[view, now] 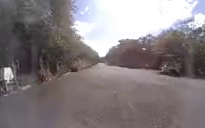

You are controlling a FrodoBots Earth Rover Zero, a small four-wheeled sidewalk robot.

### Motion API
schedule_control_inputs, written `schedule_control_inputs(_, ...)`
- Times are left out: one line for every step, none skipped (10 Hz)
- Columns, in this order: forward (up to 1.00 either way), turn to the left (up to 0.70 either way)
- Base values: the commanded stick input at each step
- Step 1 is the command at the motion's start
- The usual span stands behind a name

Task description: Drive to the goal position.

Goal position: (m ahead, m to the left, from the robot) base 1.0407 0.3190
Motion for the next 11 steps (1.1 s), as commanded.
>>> schedule_control_inputs(0.50, 0.00)
schedule_control_inputs(0.50, 0.00)
schedule_control_inputs(0.50, 0.00)
schedule_control_inputs(0.50, 0.00)
schedule_control_inputs(0.50, 0.00)
schedule_control_inputs(0.50, 0.00)
schedule_control_inputs(0.50, 0.00)
schedule_control_inputs(0.50, 0.00)
schedule_control_inputs(0.50, 0.00)
schedule_control_inputs(0.50, 0.00)
schedule_control_inputs(0.50, 0.00)
